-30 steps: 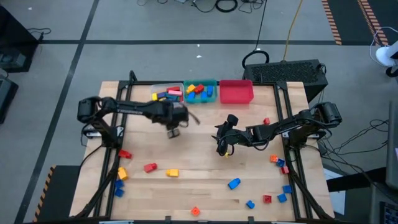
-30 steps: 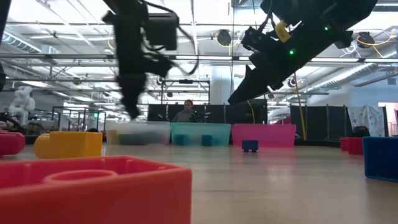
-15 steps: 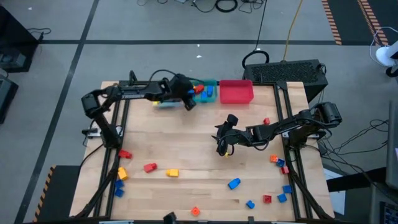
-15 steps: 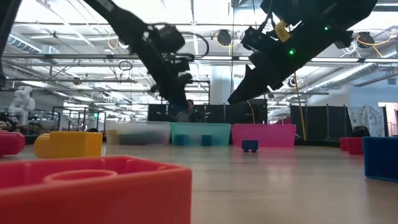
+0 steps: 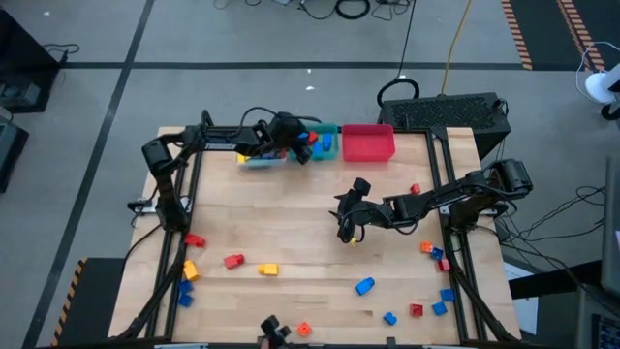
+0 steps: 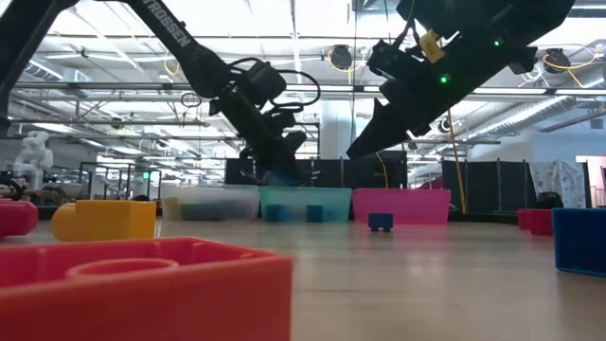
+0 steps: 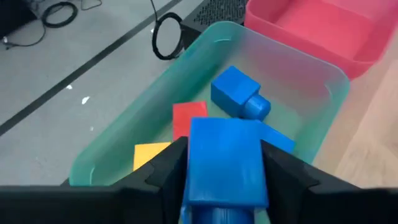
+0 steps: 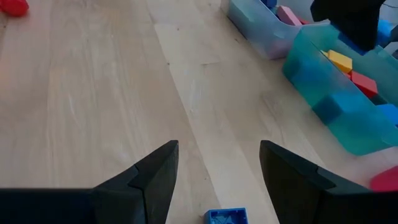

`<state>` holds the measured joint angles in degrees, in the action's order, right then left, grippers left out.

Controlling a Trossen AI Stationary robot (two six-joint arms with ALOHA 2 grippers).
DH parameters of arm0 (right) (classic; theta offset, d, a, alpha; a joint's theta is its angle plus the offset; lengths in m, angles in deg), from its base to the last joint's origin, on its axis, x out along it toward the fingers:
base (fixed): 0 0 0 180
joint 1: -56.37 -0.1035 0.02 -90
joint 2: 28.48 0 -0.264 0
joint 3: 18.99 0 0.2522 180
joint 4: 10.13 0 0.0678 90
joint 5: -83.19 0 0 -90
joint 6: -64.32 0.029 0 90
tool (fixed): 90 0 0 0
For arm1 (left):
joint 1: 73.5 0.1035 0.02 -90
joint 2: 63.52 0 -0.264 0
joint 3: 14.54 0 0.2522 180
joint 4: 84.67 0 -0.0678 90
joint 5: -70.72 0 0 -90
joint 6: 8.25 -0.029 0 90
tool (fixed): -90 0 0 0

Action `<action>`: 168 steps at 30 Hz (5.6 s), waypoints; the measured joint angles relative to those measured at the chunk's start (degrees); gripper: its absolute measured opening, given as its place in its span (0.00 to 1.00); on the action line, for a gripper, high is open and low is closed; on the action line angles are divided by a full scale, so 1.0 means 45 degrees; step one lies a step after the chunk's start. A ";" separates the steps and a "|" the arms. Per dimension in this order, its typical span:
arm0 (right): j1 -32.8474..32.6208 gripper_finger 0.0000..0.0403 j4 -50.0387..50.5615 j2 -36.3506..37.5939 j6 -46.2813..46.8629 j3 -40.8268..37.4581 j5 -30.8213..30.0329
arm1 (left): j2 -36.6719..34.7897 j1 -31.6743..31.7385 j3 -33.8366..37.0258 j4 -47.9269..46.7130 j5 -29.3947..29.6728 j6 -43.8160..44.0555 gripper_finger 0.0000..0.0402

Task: Sort blocks by size
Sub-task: Put the blue 1 stud game piece into the green bin, then put the red 1 stud game piece into the green bin

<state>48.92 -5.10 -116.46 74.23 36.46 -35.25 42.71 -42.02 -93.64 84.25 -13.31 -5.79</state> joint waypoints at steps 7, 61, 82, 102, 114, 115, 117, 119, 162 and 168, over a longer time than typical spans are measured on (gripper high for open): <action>0.0000 0.52 0.0000 0.0000 -0.0159 0.0000 0.0052 | -0.0007 -0.0056 0.0000 -0.0313 -0.0074 0.0034 0.70; 0.2247 0.52 -0.2839 0.0000 -0.3020 0.0005 0.2448 | -0.7103 -0.9996 0.3979 -1.8042 -0.3322 0.7826 0.75; 0.2234 0.52 -0.2668 0.0000 -0.3010 0.0005 0.2452 | -0.1289 -1.0788 0.4501 -1.7610 -0.4438 0.5313 0.74; 0.2239 0.52 -0.2656 0.0000 -0.2723 0.0005 0.2453 | 0.0865 -1.0864 0.4484 -1.7661 -0.3568 0.3019 0.63; 0.2242 0.52 -0.2662 0.0000 -0.2684 0.0005 0.2448 | 0.0512 -1.0559 0.4493 -1.7411 -0.3408 0.3742 0.35; 0.2244 0.52 -0.2662 0.0000 -0.2684 0.0005 0.2448 | 0.0389 -1.0507 0.4469 -1.7400 -0.3376 0.3805 0.35; 0.2239 0.52 -0.2662 0.0000 -0.2684 0.0005 0.2448 | 0.0099 -1.0361 0.4318 -1.7388 -0.3296 0.3953 0.35; 0.2244 0.52 -0.2667 0.0000 -0.2680 0.0005 0.2448 | -0.0291 -1.0200 0.4120 -1.7346 -0.3242 0.4040 0.35; 0.2240 0.52 -0.2662 0.0000 -0.2695 0.0005 0.2443 | -0.2093 -0.1231 -0.0597 -0.5178 0.0193 -0.1392 0.38; 0.2241 0.52 -0.2657 0.0000 -0.2733 0.0005 0.2443 | -0.2093 -0.0534 -0.0597 -0.4064 -0.0092 -0.1384 0.39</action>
<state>59.01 -17.06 -116.46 61.93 36.48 -24.26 33.29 -44.42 -96.33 65.96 -13.72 -12.02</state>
